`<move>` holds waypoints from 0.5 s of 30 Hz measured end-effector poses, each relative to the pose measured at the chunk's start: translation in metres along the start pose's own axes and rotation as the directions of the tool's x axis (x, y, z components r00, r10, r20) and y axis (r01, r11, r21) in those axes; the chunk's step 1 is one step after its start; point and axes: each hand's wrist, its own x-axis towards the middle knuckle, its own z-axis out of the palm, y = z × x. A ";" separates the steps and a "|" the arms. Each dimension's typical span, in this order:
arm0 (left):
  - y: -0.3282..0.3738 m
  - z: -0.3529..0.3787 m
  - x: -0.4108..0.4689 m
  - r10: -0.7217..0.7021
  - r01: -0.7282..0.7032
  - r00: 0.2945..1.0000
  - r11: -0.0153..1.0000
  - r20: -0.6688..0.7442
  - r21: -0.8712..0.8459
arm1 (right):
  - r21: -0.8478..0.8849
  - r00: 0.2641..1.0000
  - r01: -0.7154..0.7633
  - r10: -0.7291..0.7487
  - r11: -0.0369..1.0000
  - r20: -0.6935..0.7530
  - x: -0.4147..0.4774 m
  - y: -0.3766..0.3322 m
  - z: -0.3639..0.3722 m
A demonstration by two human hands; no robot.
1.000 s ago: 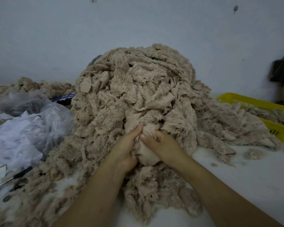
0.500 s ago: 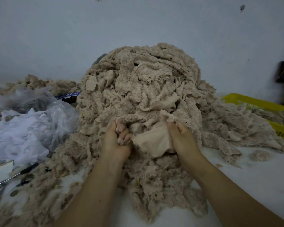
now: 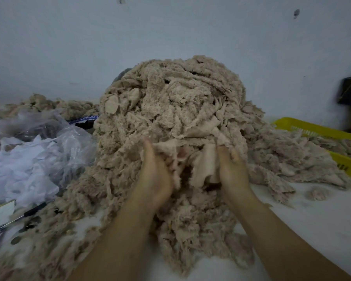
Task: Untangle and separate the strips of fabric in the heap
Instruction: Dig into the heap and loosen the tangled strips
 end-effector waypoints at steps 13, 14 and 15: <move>-0.020 0.016 -0.018 0.112 -0.168 0.986 0.697 0.126 0.697 | 0.105 0.983 -0.043 0.023 0.994 0.181 -0.009 -0.009 0.005; -0.019 0.017 -0.017 0.135 -0.170 0.985 0.724 0.104 0.668 | 0.100 0.980 -0.036 0.015 0.994 0.200 -0.010 -0.009 0.005; -0.019 0.016 -0.017 0.162 -0.183 0.983 0.748 0.091 0.639 | 0.091 0.974 -0.034 0.012 0.995 0.228 -0.010 -0.009 0.005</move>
